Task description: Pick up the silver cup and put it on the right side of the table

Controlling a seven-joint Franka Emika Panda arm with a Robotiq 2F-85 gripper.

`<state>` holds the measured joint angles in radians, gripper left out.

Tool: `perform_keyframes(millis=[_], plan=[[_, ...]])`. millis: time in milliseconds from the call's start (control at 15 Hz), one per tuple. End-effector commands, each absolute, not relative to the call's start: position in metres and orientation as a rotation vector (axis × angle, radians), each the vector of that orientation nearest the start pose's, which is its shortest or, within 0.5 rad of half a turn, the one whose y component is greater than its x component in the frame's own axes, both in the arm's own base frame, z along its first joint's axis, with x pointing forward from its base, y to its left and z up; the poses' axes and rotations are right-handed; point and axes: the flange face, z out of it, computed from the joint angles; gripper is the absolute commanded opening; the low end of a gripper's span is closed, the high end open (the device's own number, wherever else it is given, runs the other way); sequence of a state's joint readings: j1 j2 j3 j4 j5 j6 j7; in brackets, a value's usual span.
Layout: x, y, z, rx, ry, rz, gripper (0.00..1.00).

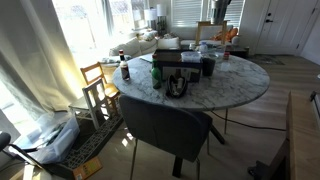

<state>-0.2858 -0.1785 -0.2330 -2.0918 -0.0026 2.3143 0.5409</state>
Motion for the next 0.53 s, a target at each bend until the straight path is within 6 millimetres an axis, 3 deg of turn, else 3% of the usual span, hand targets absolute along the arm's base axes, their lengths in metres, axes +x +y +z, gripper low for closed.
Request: perform_keyframes(millis=[0, 200, 467], plan=[[0.413, -0.320, 0.523, -2.497, 1.739, -0.546, 0.01], [0.382, -0.357, 0.483, -2.404, 1.881, -0.478, 0.01], [0.356, -0.385, 0.423, -2.273, 2.011, -0.407, 0.01]])
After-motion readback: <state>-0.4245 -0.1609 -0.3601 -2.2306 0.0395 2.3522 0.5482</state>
